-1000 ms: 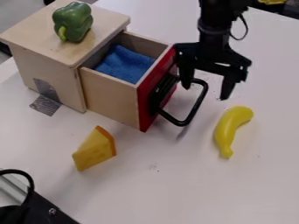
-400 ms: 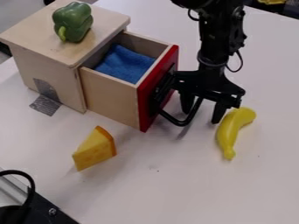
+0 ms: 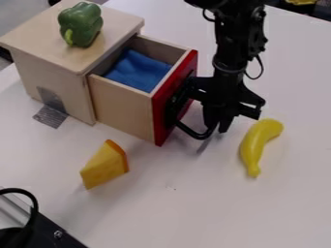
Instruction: Closed the drawer
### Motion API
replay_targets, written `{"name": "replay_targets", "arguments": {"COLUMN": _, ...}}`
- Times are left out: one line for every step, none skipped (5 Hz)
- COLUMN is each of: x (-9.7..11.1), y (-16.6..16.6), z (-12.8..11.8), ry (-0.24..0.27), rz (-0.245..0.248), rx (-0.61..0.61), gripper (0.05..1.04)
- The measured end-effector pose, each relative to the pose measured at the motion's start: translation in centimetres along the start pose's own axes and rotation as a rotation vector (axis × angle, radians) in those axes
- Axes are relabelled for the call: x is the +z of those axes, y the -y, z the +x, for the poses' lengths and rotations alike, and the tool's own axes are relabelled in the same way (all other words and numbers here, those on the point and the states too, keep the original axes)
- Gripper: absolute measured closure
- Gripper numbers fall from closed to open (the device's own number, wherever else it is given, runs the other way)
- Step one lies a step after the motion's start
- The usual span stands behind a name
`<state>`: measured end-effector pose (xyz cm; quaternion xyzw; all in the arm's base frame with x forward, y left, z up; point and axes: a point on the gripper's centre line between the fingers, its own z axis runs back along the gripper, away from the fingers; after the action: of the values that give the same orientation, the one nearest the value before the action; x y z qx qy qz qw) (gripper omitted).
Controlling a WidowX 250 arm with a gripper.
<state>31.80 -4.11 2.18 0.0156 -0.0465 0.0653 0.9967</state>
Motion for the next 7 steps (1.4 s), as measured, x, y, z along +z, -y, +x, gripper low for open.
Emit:
{"name": "replay_targets", "arguments": {"x": 1.1, "y": -1.0, "z": 0.0, "ry": 0.007, "rz": -0.012, "rx": -0.011, "gripper": 0.959}}
{"name": "replay_targets", "arguments": {"x": 1.2, "y": -3.3, "z": -0.3, "ry": 0.003, "rz": 0.004, "rx": -0.025, "gripper": 0.963}}
{"name": "replay_targets", "arguments": {"x": 1.1, "y": -6.3, "z": -0.5, "ry": 0.02, "rz": 0.031, "rx": -0.024, "gripper": 0.963}}
{"name": "replay_targets", "arguments": {"x": 0.5, "y": -9.3, "z": -0.9, "ry": 0.022, "rz": 0.068, "rx": -0.015, "gripper": 0.963}}
{"name": "replay_targets", "arguments": {"x": 0.3, "y": -11.4, "z": -1.0, "ry": 0.021, "rz": 0.084, "rx": 0.014, "gripper": 0.963}}
{"name": "replay_targets", "arguments": {"x": -0.1, "y": -12.6, "z": -1.1, "ry": 0.009, "rz": 0.08, "rx": 0.039, "gripper": 0.963}}
{"name": "replay_targets", "arguments": {"x": -0.1, "y": -12.6, "z": -1.1, "ry": 0.006, "rz": 0.079, "rx": 0.036, "gripper": 0.963}}
